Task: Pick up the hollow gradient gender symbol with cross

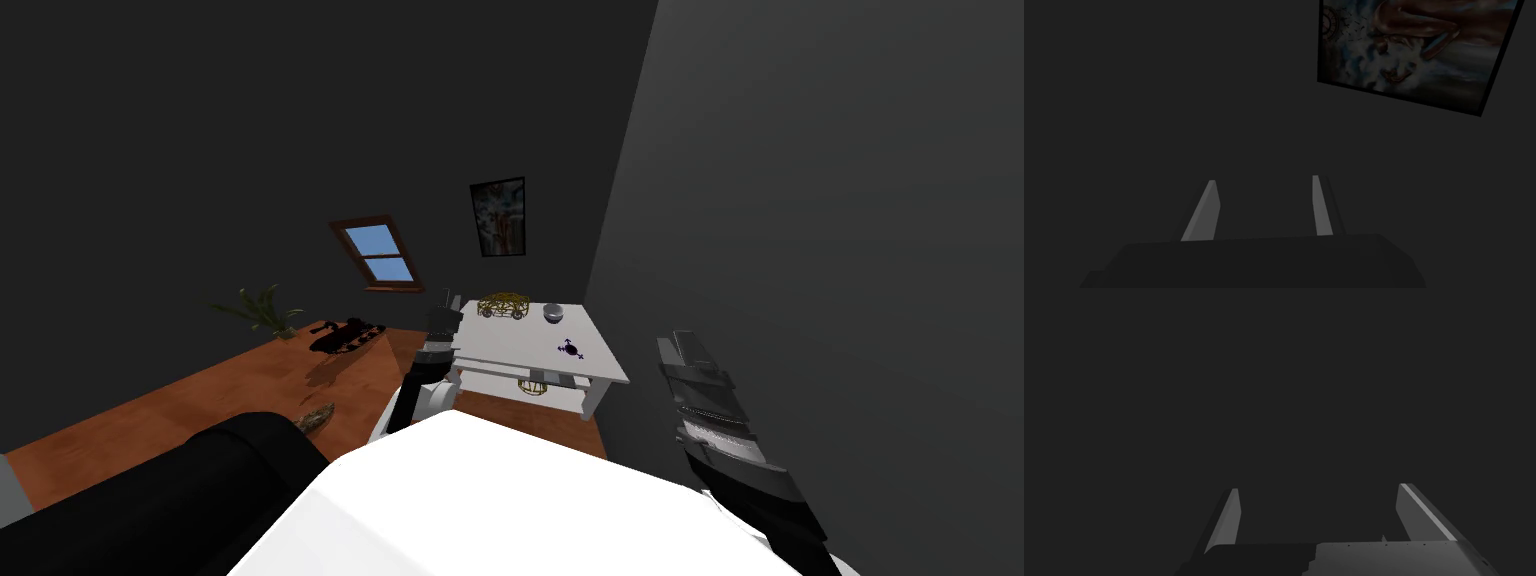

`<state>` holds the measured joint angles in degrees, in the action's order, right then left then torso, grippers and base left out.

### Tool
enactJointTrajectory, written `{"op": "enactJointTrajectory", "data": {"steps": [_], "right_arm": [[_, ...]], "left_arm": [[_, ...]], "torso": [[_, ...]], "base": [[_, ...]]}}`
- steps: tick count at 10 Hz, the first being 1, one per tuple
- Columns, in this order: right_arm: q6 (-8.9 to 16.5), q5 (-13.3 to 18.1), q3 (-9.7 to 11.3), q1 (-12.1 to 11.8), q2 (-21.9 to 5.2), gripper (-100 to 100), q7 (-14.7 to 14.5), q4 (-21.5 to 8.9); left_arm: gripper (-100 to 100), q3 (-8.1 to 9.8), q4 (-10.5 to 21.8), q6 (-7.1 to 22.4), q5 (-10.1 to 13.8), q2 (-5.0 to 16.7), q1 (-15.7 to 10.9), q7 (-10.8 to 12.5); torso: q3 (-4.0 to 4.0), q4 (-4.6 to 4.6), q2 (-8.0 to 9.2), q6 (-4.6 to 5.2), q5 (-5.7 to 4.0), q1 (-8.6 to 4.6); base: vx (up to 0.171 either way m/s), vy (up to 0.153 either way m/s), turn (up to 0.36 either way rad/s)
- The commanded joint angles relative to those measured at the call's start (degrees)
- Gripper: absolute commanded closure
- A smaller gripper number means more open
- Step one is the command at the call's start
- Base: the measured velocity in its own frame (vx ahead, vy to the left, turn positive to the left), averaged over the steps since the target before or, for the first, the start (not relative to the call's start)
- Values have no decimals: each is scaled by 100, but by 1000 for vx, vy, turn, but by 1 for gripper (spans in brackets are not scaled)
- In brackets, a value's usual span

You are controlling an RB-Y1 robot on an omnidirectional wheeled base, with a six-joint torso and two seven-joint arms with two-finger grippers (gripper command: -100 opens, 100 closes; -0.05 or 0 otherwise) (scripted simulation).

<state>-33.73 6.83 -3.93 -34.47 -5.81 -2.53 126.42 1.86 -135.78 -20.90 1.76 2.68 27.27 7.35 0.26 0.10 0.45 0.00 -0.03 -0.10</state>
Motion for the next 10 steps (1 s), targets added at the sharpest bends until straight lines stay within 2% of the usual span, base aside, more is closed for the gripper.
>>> {"op": "enactJointTrajectory", "data": {"steps": [1, 3, 4, 5, 6, 7, 8, 9, 10], "right_arm": [[68, -4, -45, 52, -128, -100, -20, -162], [156, 35, -26, -103, -452, -100, -112, -501], [156, 35, -26, -103, -452, -100, -112, -589], [201, 57, -5, -189, -617, -100, -157, -802], [201, 57, -5, -189, -617, -100, -157, -834], [246, 80, 27, -278, -783, -100, -201, -1045], [246, 80, 27, -278, -783, -100, -201, -1095], [291, 104, 68, -369, -951, -100, -243, -1353], [291, 104, 68, -369, -951, -100, -243, -1374]], "left_arm": [[0, 0, 0, 0, 0, 0, 0, 0], [0, 0, 0, 0, 0, 0, 0, 0], [0, 0, 0, 0, 0, 0, 0, 0], [0, 0, 0, 0, 0, 0, 1, 0], [0, 0, 0, 0, 0, 0, 0, 0], [0, 0, 0, 0, 0, 0, 1, 0], [0, 0, 0, 0, 0, 0, 1, 0], [0, 0, 0, 0, 0, 0, 1, 0], [0, 0, 0, 0, 0, 0, 1, 0]], "torso": [[0, 0, 0, 0, 0, 0], [-10, -4, -18, -1, 1, 2], [-9, -3, -15, -1, 1, 2], [-10, -3, -19, 1, 0, 0], [-10, -3, -17, 0, 0, -2], [-12, -4, -23, 0, 0, -1], [-13, -5, -22, -1, 1, 3], [-15, -5, -26, 1, 1, 4], [-14, -5, -26, -1, 2, 4]], "base": [[-77, -10, 60], [-70, -8, 157], [-67, -14, 53], [-72, -18, 114], [-57, -16, 86], [-59, -5, 175], [-51, 1, 81], [-53, 4, 180], [-51, -1, 96]]}}
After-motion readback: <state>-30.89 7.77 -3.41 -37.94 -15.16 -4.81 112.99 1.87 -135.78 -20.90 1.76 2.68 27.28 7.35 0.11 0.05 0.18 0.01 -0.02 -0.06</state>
